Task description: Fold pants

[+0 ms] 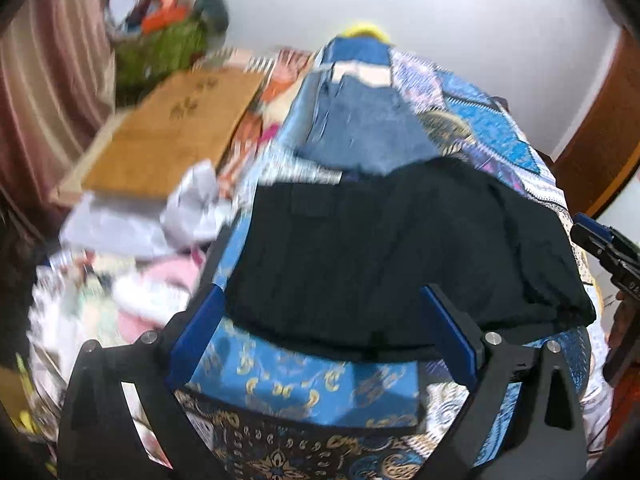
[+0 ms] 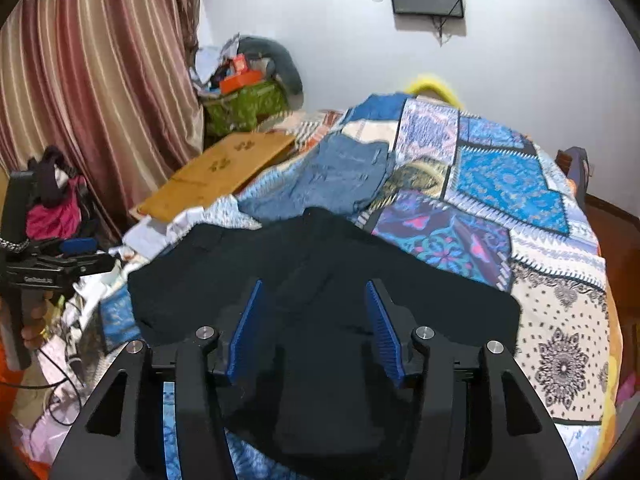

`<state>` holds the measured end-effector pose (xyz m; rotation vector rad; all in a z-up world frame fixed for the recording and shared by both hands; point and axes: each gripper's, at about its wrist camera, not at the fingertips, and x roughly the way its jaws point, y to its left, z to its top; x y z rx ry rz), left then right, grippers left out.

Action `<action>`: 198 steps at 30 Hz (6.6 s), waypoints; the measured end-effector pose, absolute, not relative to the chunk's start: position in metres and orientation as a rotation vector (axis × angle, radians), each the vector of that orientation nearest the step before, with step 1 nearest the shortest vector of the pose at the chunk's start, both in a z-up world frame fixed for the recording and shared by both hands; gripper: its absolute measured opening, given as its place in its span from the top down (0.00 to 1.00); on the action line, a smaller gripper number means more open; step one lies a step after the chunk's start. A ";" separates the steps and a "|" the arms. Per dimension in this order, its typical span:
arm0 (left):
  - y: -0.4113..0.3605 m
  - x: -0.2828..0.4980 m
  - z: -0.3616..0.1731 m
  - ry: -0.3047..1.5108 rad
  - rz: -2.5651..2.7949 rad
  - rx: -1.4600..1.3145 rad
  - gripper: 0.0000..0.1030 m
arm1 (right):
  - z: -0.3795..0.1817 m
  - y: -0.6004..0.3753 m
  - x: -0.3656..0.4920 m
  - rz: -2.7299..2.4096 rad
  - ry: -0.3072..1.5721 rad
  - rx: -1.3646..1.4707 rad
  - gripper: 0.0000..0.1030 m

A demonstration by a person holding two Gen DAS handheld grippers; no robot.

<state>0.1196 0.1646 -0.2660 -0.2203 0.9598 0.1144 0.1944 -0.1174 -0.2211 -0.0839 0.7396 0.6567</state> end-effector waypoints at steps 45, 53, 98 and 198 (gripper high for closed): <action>0.188 0.167 -0.296 0.998 0.206 -0.382 0.80 | -0.248 -0.127 0.200 0.633 0.864 -0.105 0.52; 0.143 0.166 -0.215 0.827 0.118 -0.225 0.80 | -0.230 -0.168 0.185 0.566 0.807 -0.036 0.52; -0.207 0.222 -0.250 1.089 -0.535 0.213 0.66 | -0.302 -0.287 0.147 0.437 0.918 0.223 0.47; 0.026 0.202 -0.263 0.953 -0.135 0.279 0.43 | -0.253 -0.274 0.152 0.350 0.896 -0.002 0.59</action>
